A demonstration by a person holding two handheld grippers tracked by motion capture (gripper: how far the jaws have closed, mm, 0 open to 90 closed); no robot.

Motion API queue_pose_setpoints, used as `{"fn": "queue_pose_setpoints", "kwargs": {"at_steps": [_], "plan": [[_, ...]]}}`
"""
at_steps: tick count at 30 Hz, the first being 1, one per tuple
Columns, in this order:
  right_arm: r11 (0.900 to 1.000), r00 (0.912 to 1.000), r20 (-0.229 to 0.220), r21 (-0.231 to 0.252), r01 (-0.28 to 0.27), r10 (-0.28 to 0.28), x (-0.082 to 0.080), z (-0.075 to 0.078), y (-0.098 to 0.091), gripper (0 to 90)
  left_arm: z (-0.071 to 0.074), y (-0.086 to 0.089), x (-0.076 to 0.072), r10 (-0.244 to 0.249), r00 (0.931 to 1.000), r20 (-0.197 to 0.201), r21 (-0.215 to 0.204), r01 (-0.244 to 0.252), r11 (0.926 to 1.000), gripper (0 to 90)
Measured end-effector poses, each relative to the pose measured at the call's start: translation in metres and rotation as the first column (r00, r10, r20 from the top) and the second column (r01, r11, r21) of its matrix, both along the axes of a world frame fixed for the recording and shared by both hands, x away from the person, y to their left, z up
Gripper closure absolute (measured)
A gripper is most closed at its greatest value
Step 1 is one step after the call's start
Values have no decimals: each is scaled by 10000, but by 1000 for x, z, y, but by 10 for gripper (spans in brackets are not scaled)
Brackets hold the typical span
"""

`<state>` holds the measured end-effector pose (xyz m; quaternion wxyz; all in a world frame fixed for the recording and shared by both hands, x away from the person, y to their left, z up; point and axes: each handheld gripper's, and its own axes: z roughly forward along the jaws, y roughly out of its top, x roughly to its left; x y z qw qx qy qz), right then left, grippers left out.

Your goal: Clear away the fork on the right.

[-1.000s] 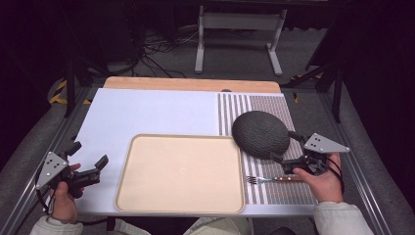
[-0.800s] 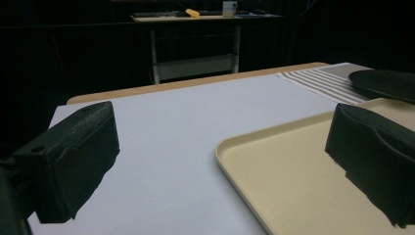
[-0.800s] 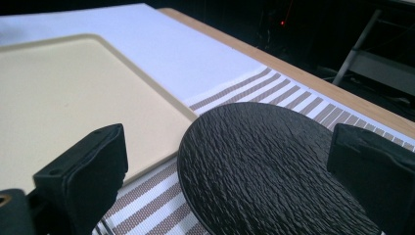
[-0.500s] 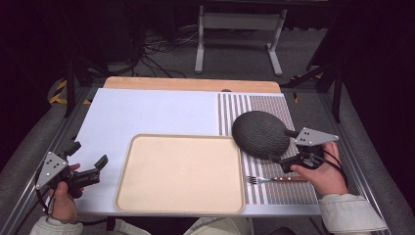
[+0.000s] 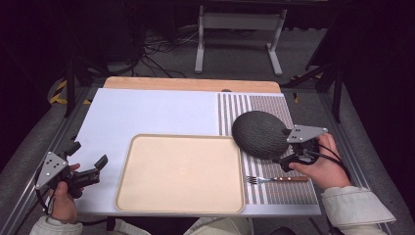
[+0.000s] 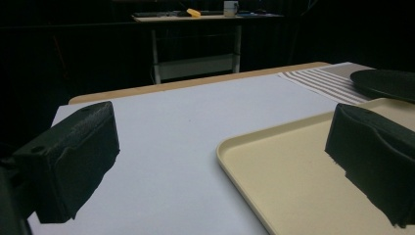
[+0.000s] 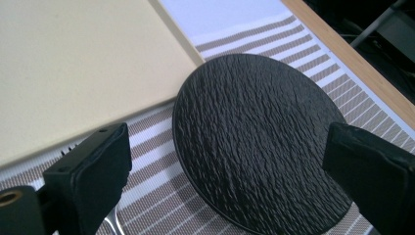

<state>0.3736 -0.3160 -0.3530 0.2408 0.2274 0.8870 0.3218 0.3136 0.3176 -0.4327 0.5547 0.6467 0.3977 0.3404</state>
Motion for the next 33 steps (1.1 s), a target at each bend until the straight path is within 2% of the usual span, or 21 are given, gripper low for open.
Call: {"fn": "queue_pose_setpoints", "kwargs": {"at_steps": [11,16,20,28,33], "plan": [[9937,9969,-720,-1045,-399,325,6,2,5,60,0,0,0,-14,10000,16,17,14,10000,1],[9838,9939,-1031,-1700,-566,393,8,1,7,67,1,0,0,-23,10000,20,13,23,10000,1],[9772,9909,-1284,-2018,-660,404,9,-1,8,71,1,0,0,-30,10000,7,29,30,10000,1],[9730,9873,-1533,-2182,-758,425,11,-4,9,72,0,0,0,-33,10000,18,12,33,10000,1],[9671,9743,-2122,-2223,-1234,755,11,-12,10,135,1,0,0,-34,10000,13,19,34,10000,1]]}}
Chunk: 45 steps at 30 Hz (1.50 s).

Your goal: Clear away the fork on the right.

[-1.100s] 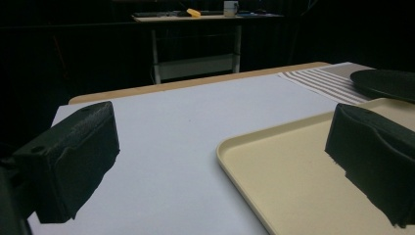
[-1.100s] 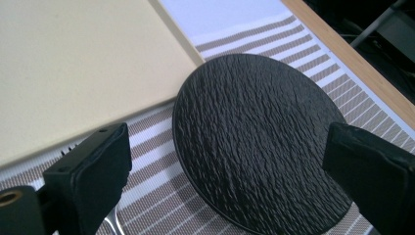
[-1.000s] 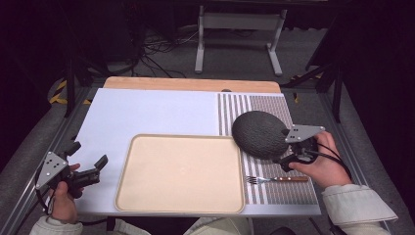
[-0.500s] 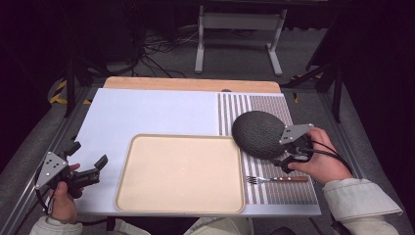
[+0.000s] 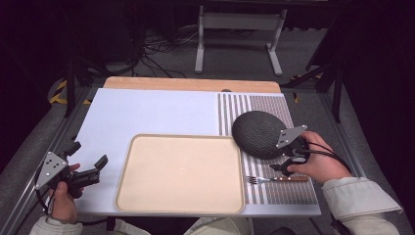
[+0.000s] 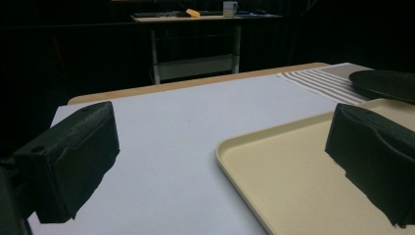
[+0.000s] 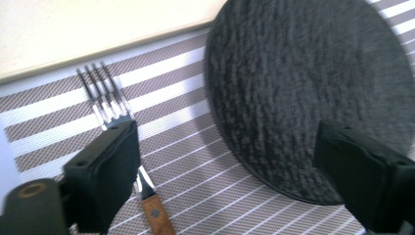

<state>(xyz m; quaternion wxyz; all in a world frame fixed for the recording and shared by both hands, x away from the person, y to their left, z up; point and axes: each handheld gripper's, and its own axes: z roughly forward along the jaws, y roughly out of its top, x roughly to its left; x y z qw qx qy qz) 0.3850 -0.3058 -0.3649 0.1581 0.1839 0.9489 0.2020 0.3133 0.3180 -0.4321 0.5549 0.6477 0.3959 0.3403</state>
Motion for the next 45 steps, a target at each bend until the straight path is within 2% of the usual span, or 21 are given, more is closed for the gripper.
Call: {"fn": "queue_pose_setpoints", "kwargs": {"at_steps": [3,4,5,6,8,10,13,17,21,22,23,25,28,32,34,39,42,43,44,45], "plan": [[9995,9991,-370,-220,-216,208,0,-6,2,208,0,0,0,12,10000,6,-13,-12,10000,1],[9990,9975,-648,-310,-317,296,-1,-9,3,220,0,0,0,8,10000,5,-8,-8,10000,1],[9990,9975,-648,-310,-317,296,-1,-9,3,220,0,0,0,8,10000,5,-8,-8,10000,1],[9979,9945,-971,-461,-444,398,-1,-16,5,242,0,0,0,16,10000,10,-12,-16,10000,1],[9968,9925,-1098,-543,-594,532,-1,-18,6,244,0,0,0,28,10000,12,-17,-28,10000,1],[9928,9855,-1559,-886,-807,662,-2,-27,7,253,0,0,0,14,10000,-17,-22,-14,10000,1],[9876,9771,-2023,-1273,-922,652,-4,-33,7,259,0,0,0,26,10000,1,-14,-26,10000,1],[9807,9683,-2383,-1586,-1146,746,-4,-38,7,270,0,0,0,30,10000,-9,-20,-30,10000,1],[9771,9655,-2477,-1720,-1253,802,-5,-40,7,289,0,0,0,27,10000,-9,-21,-27,10000,2],[9721,9625,-2577,-1901,-1371,854,-5,-42,7,302,0,-1,0,40,10000,-5,-55,-40,10000,1],[9721,9625,-2577,-1901,-1371,854,-5,-42,7,302,0,-1,0,40,10000,-5,-55,-40,10000,1],[9646,9566,-2728,-2075,-1628,1028,-5,-44,8,324,-1,-1,0,39,10000,-11,-56,-39,10000,1],[9594,9483,-2993,-2201,-1765,1058,-4,-47,9,359,-1,0,0,19,10000,-20,-44,-19,10000,1],[9388,9373,-3288,-2721,-2110,1154,-4,-48,11,444,-1,0,0,11,10000,-21,-44,-11,10000,1],[9305,9351,-3323,-2888,-2252,1231,-3,-48,12,473,-1,0,0,9,10000,-46,-43,-9,10000,1],[9073,9272,-3526,-3366,-2521,1268,-4,-47,15,648,-1,0,0,2,10000,-48,-25,-2,10000,1],[8881,9244,-3520,-3644,-2802,1473,-5,-48,17,741,-1,-1,0,27,10000,-45,-68,-28,10000,1],[8837,9244,-3472,-3679,-2893,1580,-5,-48,18,756,-1,-1,0,38,10000,-42,-68,-39,10000,1],[8750,9215,-3486,-3762,-3048,1712,-4,-47,19,762,-1,-1,0,41,10000,-43,-63,-41,10000,1],[8742,9212,-3471,-3752,-3083,1759,-5,-48,19,765,-1,-1,0,30,10000,-45,-63,-31,10000,1]]}}
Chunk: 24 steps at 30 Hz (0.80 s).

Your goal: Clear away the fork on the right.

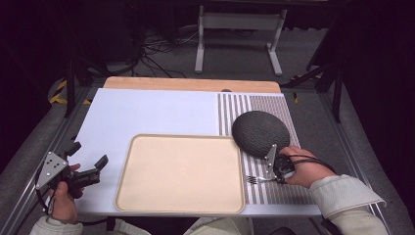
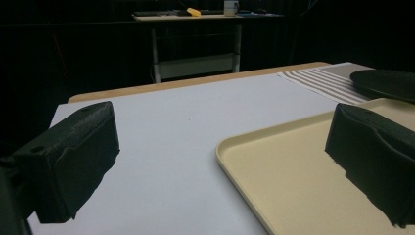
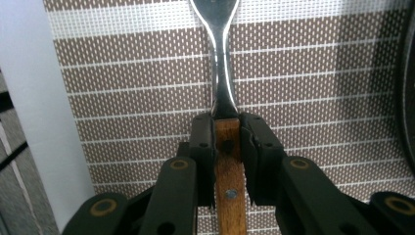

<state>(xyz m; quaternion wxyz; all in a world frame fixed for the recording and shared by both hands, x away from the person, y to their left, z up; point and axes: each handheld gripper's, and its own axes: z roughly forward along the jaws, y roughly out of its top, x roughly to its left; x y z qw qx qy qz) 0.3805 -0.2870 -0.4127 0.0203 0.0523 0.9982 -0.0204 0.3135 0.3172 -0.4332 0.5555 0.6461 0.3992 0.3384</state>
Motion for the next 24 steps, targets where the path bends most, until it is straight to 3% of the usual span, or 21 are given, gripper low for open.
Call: {"fn": "queue_pose_setpoints", "kwargs": {"at_steps": [3,11,24], "plan": [[9995,9995,-11,-69,-302,302,0,0,1,773,0,1,0,-19,10000,-31,31,19,10000,1],[9996,9995,88,-19,-298,299,-2,3,2,779,0,1,0,15,10000,-49,-53,-15,10000,1],[9991,9968,804,429,9,-43,0,34,5,779,0,1,1,6,10000,-52,-37,-6,10000,1]]}}
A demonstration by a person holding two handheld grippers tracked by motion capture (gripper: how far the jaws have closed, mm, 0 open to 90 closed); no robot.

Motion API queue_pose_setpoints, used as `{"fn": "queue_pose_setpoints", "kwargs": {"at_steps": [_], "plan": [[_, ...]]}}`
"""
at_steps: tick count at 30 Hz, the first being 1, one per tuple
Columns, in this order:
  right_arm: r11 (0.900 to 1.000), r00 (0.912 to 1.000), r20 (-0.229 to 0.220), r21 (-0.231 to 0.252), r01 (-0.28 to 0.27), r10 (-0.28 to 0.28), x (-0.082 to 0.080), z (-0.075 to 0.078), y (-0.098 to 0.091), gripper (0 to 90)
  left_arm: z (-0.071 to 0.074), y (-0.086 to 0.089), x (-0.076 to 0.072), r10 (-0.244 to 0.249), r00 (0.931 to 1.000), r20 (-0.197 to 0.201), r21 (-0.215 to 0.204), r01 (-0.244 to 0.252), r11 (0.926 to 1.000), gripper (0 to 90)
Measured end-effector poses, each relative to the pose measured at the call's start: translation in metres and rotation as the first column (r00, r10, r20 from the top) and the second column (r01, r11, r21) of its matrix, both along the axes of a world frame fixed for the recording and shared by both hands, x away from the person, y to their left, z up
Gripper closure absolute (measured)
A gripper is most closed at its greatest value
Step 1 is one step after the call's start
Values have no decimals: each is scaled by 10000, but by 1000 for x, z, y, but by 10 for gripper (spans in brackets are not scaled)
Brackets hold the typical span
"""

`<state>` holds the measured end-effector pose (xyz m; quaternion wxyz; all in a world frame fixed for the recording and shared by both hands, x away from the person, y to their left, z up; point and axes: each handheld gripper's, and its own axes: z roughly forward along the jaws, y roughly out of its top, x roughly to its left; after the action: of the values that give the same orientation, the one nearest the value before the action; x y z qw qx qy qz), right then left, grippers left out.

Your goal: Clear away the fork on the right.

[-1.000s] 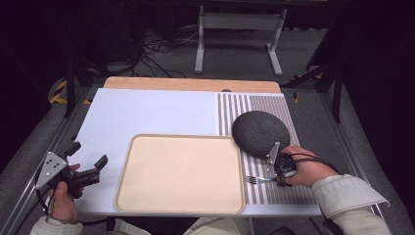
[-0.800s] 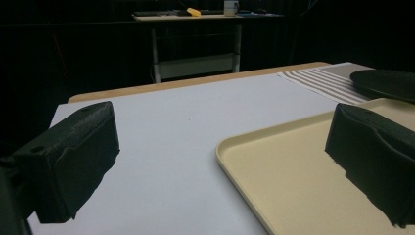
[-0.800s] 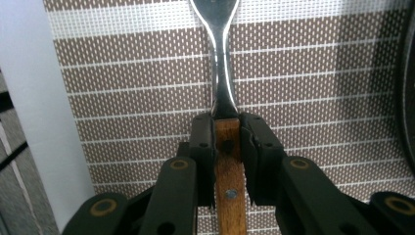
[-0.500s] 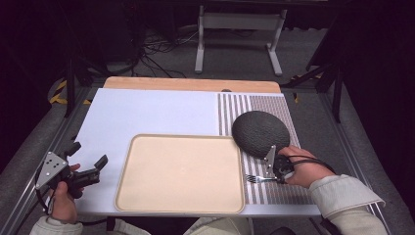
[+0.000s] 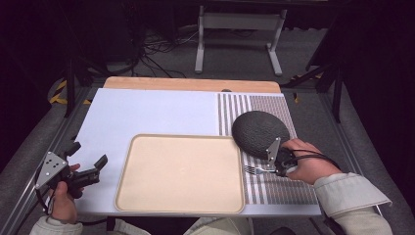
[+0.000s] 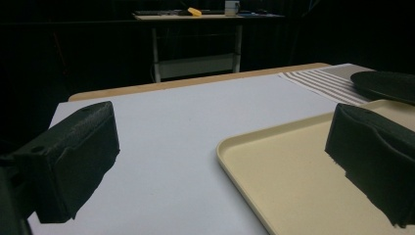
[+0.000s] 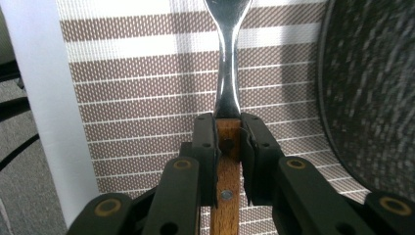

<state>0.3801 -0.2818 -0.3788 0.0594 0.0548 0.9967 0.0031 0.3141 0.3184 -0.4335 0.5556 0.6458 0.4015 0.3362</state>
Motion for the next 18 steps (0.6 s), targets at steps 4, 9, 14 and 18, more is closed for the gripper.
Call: {"fn": "queue_pose_setpoints", "kwargs": {"at_steps": [4,9,14,18], "plan": [[10000,9999,164,37,36,-37,4,11,5,779,0,0,0,3,10000,-4,13,-3,10000,1],[9998,9992,383,208,75,-83,8,24,12,779,0,1,0,42,10000,0,-50,-42,10000,1],[9987,9985,541,499,34,-61,12,34,25,780,0,0,0,-3,10000,4,3,3,10000,1],[9976,9984,560,684,64,-102,15,38,37,780,0,1,0,25,10000,6,-19,-25,10000,1]]}}
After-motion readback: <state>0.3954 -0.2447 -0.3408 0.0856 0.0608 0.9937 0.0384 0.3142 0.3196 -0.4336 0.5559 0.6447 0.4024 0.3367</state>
